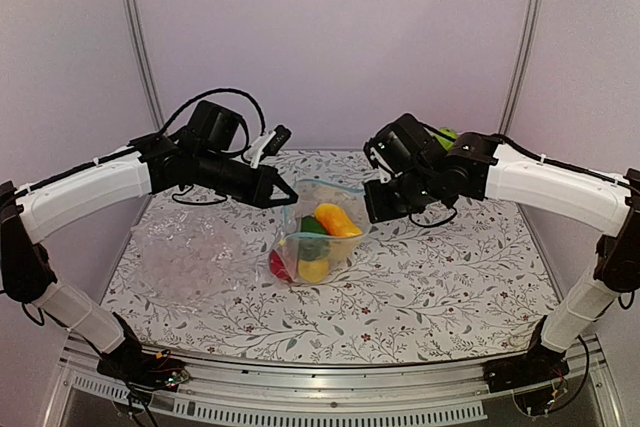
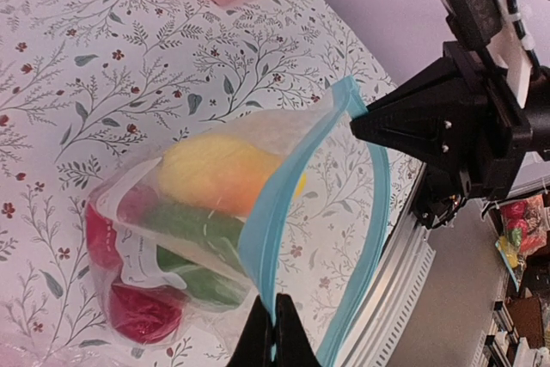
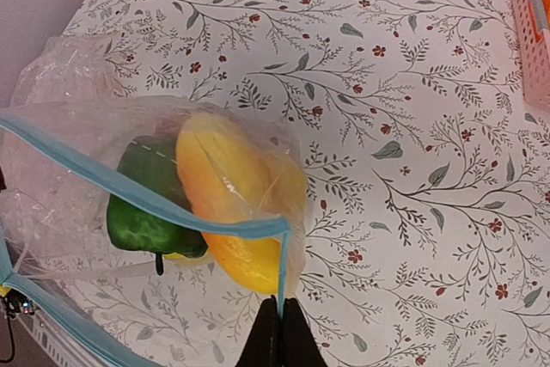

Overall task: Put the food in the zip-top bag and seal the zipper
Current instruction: Adjust the zipper food storage bag at the center of the board.

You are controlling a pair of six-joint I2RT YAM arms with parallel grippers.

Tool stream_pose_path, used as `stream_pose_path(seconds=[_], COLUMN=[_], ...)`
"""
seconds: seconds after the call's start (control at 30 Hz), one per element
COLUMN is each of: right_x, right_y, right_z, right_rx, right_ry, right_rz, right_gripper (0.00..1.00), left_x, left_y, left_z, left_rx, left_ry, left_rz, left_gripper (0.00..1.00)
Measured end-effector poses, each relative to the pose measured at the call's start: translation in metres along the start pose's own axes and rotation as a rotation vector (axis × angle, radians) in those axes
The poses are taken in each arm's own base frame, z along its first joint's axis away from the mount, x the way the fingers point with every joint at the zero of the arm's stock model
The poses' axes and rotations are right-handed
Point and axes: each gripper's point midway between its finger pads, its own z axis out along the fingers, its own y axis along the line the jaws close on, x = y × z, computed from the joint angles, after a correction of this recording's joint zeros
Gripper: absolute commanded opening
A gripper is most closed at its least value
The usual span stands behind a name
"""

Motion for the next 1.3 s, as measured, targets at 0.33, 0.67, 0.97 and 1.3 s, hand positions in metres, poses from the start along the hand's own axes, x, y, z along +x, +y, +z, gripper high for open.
stream_pose_path(seconds=[0.33, 0.67, 0.97, 1.3], right_x=[-0.024, -0.077, -0.038, -0.052], right_y=[0.032, 0.048, 0.036, 0.022], right_z=[-0.031, -0.123, -0.067, -0.063], right_rx=[-0.176, -0.381, -0.346, -0.294], right_ry=[-0.051, -0.309, -0.237, -0.318], right_rz=[0.031, 0.08, 0.189, 0.326], right_gripper=[0.0, 0.0, 0.0, 0.0], left_x=[-0.012, -0.041, 0.0, 0.007], left_y=[-0.002, -0.029, -0.006, -0.018], left_z=[-0.018, -0.067, -0.018, -0.071], left_rx=[-0.065, -0.082, -0.084, -0.094], left_ry=[0.004, -0.059, 0.099, -0.224], left_rz=[0.06, 0.118, 0.022, 0.103], left_gripper=[0.0, 0.06, 0.78, 0.86])
